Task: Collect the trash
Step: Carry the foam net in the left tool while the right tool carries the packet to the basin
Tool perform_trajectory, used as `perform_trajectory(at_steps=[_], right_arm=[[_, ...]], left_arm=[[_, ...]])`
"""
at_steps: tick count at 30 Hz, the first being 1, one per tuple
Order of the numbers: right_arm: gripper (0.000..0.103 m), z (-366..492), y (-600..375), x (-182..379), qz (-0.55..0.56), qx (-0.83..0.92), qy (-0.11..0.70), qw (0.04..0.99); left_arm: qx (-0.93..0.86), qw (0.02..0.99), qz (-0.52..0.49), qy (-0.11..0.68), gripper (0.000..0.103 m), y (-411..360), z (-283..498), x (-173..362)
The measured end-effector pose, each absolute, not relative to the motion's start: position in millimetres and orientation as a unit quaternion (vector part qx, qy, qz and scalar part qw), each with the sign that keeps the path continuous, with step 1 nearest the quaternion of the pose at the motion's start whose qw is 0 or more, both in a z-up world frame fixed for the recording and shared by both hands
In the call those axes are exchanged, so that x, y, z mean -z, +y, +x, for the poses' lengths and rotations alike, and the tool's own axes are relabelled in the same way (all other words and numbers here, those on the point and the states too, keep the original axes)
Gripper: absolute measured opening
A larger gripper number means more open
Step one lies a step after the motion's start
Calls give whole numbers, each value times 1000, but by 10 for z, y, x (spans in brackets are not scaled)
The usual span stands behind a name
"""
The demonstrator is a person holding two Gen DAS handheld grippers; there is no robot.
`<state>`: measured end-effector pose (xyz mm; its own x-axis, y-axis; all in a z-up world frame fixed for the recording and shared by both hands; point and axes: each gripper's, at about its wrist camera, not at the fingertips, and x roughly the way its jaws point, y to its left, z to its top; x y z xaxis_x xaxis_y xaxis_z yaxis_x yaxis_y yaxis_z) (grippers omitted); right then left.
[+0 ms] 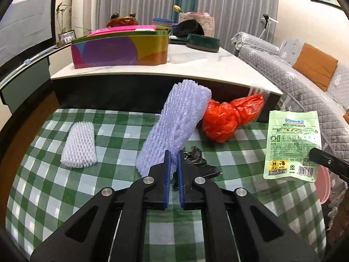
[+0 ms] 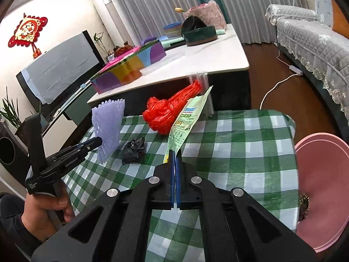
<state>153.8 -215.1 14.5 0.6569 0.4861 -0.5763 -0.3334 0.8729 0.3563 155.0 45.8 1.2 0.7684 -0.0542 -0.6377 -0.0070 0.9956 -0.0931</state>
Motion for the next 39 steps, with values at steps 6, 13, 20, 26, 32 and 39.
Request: perform_trajectory(at_steps=[6, 13, 20, 26, 32, 39], right_arm=[[1, 1417, -2238, -240, 108, -222, 334, 910], [1, 1282, -2380, -338, 108, -213, 322, 916], [1, 1191, -2512, -401, 111, -202, 312, 922], [1, 1129, -2590, -463, 108, -194, 303, 927], [1, 1063, -2649, -491, 101, -183, 297, 932], [1, 1016, -2728, -544, 95, -165, 289, 938]], left_arm=[[21, 943, -45, 328, 6, 399, 1417, -138], [36, 947, -52, 314, 6, 355, 1282, -251], [47, 950, -62, 303, 6, 324, 1168, -344], [54, 951, -59, 298, 6, 262, 1110, -387], [63, 952, -57, 294, 6, 210, 1055, -410], [70, 952, -53, 293, 6, 151, 1019, -412]])
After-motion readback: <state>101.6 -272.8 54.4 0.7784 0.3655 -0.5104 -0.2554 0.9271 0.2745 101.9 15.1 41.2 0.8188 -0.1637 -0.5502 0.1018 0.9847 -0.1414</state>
